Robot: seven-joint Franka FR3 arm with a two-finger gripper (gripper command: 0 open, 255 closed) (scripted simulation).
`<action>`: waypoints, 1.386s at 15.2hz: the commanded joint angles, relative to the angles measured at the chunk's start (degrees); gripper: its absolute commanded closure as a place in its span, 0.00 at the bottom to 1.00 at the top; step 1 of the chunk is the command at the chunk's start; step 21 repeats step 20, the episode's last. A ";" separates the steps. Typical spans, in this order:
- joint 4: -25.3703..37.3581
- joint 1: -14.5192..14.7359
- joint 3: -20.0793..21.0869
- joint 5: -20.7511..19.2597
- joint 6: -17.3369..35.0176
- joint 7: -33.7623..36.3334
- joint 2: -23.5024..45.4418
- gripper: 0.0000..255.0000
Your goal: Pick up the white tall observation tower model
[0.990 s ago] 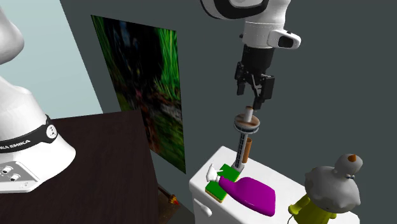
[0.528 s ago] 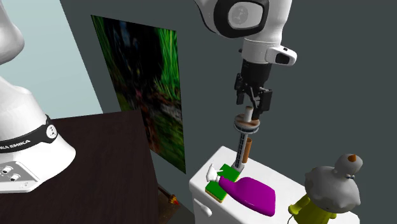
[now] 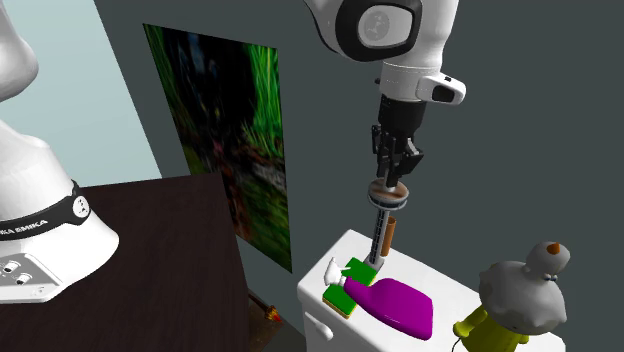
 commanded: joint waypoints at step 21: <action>2.82 0.24 -0.36 -0.79 -9.53 0.49 -6.69 1.00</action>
